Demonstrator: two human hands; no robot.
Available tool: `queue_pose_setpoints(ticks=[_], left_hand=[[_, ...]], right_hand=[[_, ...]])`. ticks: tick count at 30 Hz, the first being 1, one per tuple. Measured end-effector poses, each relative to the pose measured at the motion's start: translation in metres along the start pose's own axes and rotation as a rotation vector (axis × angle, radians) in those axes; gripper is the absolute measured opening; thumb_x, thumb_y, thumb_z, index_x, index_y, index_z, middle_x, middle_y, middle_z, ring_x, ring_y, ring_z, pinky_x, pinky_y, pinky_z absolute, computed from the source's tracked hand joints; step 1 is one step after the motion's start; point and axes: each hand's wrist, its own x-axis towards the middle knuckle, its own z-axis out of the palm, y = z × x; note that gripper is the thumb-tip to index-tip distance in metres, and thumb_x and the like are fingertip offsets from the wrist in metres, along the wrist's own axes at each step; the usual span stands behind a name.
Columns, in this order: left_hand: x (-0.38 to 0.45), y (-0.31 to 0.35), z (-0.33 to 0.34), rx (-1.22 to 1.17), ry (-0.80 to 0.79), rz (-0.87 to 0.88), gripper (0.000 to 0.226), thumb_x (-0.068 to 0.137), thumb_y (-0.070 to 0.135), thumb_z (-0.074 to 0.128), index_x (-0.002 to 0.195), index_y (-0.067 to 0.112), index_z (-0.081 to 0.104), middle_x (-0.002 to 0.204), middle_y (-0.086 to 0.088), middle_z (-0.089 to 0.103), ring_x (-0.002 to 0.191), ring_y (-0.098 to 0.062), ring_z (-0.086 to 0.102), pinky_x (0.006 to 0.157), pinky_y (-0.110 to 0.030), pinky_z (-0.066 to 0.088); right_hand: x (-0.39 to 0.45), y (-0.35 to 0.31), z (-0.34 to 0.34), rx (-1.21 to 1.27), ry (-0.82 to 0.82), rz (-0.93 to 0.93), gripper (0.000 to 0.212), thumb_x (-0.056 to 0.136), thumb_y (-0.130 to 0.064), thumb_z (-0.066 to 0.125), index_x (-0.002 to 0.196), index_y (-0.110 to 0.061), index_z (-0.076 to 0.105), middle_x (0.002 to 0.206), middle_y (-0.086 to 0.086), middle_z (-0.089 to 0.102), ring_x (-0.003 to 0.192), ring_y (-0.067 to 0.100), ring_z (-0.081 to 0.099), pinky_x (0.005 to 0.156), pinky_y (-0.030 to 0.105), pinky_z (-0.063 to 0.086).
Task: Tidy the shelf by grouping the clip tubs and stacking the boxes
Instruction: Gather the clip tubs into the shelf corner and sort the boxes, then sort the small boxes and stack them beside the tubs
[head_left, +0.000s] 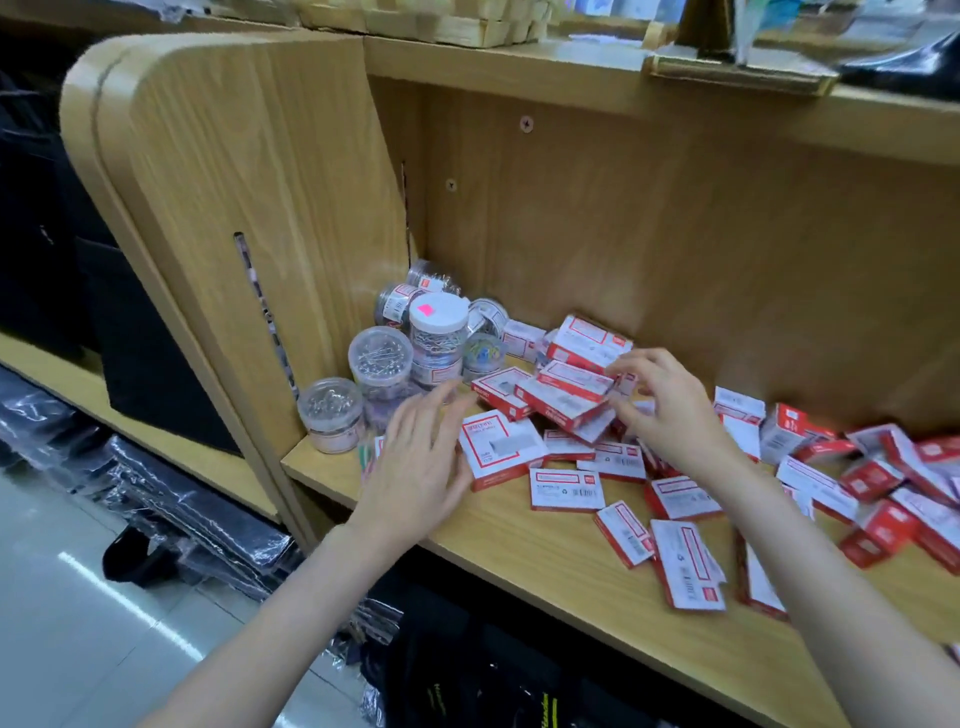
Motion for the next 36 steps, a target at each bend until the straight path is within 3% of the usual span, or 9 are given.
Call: queue_pose_setpoints(ticks=[2, 10, 13, 16, 19, 22, 24, 31, 36], left_hand=[[0.011, 0.010, 0.007, -0.047, -0.024, 0.050, 0.054, 0.079, 0.020, 0.043, 0.132, 0.009, 0.034, 0.133, -0.015, 0.045, 0.121, -0.026, 0.040, 0.102, -0.042, 0.028], [0.043, 0.096, 0.035, -0.228, -0.055, 0.298, 0.051, 0.078, 0.020, 0.043, 0.128, 0.008, 0.039, 0.121, -0.012, 0.057, 0.110, -0.022, 0.042, 0.099, -0.037, 0.028], [0.046, 0.137, 0.044, -0.288, -0.076, 0.360, 0.047, 0.081, 0.023, 0.044, 0.126, 0.009, 0.046, 0.122, -0.010, 0.056, 0.113, -0.021, 0.043, 0.100, -0.037, 0.027], [0.048, 0.178, 0.057, -0.327, -0.127, 0.394, 0.042, 0.083, 0.028, 0.044, 0.120, 0.011, 0.057, 0.122, -0.008, 0.057, 0.114, -0.021, 0.042, 0.099, -0.036, 0.026], [0.049, 0.222, 0.075, -0.299, -0.200, 0.425, 0.037, 0.084, 0.036, 0.045, 0.111, 0.018, 0.063, 0.121, -0.007, 0.058, 0.115, -0.021, 0.039, 0.099, -0.034, 0.022], [0.049, 0.266, 0.088, -0.280, -0.254, 0.424, 0.041, 0.083, 0.042, 0.043, 0.110, 0.020, 0.065, 0.122, -0.005, 0.058, 0.115, -0.020, 0.037, 0.097, -0.033, 0.020], [0.048, 0.290, 0.094, -0.281, -0.278, 0.389, 0.045, 0.082, 0.046, 0.042, 0.112, 0.019, 0.064, 0.123, -0.006, 0.057, 0.115, -0.019, 0.035, 0.098, -0.035, 0.022], [0.047, 0.345, 0.107, -0.270, -0.328, 0.363, 0.054, 0.081, 0.051, 0.039, 0.120, 0.019, 0.058, 0.132, -0.004, 0.050, 0.122, -0.017, 0.034, 0.101, -0.039, 0.026], [0.042, 0.360, 0.115, -0.181, -0.597, 0.423, 0.083, 0.066, 0.075, 0.027, 0.133, 0.029, 0.043, 0.144, 0.006, 0.032, 0.133, -0.014, 0.021, 0.105, -0.029, 0.016]], right_hand=[[-0.023, 0.020, -0.018, 0.000, -0.006, 0.071, 0.024, 0.083, -0.006, 0.064, 0.107, -0.006, 0.063, 0.112, 0.014, 0.056, 0.101, 0.025, 0.053, 0.090, 0.033, 0.038], [-0.137, 0.086, -0.091, -0.081, -0.042, 0.387, 0.027, 0.079, -0.017, 0.072, 0.104, -0.009, 0.065, 0.106, 0.009, 0.062, 0.087, 0.014, 0.055, 0.068, 0.016, 0.030], [-0.170, 0.106, -0.110, -0.095, -0.032, 0.447, 0.027, 0.077, -0.018, 0.073, 0.102, -0.009, 0.066, 0.099, 0.007, 0.061, 0.094, 0.023, 0.055, 0.067, 0.016, 0.028], [-0.199, 0.123, -0.124, -0.091, -0.061, 0.461, 0.036, 0.074, -0.024, 0.076, 0.106, -0.013, 0.064, 0.110, 0.007, 0.058, 0.106, 0.024, 0.052, 0.083, 0.023, 0.032], [-0.229, 0.142, -0.139, -0.063, -0.176, 0.445, 0.058, 0.063, -0.055, 0.074, 0.114, -0.033, 0.056, 0.127, 0.001, 0.049, 0.120, 0.023, 0.041, 0.101, 0.038, 0.034], [-0.261, 0.173, -0.155, -0.078, -0.194, 0.472, 0.093, 0.039, -0.090, 0.049, 0.120, -0.044, 0.040, 0.131, 0.000, 0.047, 0.123, 0.024, 0.040, 0.105, 0.044, 0.032], [-0.277, 0.196, -0.161, -0.086, -0.167, 0.462, 0.100, 0.042, -0.085, 0.050, 0.127, -0.034, 0.043, 0.133, 0.000, 0.048, 0.125, 0.024, 0.041, 0.105, 0.041, 0.032], [-0.296, 0.233, -0.173, -0.037, -0.058, 0.351, 0.074, 0.066, -0.044, 0.078, 0.130, -0.021, 0.047, 0.136, -0.001, 0.043, 0.129, 0.021, 0.035, 0.107, 0.030, 0.025], [-0.303, 0.245, -0.177, -0.008, 0.000, 0.515, 0.089, 0.060, -0.058, 0.075, 0.136, -0.028, 0.040, 0.148, 0.002, 0.028, 0.136, 0.023, 0.018, 0.113, 0.041, 0.018]])
